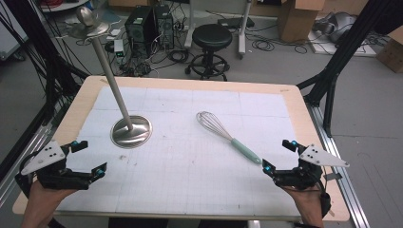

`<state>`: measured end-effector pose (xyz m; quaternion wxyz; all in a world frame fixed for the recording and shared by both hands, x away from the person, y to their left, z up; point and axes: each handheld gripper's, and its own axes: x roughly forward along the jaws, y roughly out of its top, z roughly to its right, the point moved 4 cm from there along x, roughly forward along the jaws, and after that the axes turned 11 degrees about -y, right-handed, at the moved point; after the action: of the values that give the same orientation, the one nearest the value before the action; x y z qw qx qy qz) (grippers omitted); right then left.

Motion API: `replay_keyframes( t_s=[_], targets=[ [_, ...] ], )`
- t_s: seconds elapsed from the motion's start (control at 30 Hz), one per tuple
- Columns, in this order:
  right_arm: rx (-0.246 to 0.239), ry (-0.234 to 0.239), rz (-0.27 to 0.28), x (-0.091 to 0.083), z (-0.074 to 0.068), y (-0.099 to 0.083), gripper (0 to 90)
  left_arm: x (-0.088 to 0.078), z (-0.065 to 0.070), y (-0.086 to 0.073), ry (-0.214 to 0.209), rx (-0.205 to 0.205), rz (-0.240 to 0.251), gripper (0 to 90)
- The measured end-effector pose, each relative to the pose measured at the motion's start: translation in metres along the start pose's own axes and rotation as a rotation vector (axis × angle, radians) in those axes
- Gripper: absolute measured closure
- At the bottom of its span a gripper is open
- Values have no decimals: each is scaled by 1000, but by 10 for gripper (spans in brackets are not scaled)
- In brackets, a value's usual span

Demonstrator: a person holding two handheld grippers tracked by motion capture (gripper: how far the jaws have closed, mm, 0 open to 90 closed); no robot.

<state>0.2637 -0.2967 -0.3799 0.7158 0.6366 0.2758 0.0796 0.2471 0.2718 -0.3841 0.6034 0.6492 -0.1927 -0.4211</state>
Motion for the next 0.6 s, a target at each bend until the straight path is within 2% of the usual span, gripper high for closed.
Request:
replay_keyframes(
  t_s=[0.17,0.6],
  targets=[
    [4,6,-7,4,1,0,4,-3,0,-2,6,-2,-1,17],
    [-29,19,-34,14,-9,3,4,-16,-3,-3,5,-1,21,17]
  ],
)
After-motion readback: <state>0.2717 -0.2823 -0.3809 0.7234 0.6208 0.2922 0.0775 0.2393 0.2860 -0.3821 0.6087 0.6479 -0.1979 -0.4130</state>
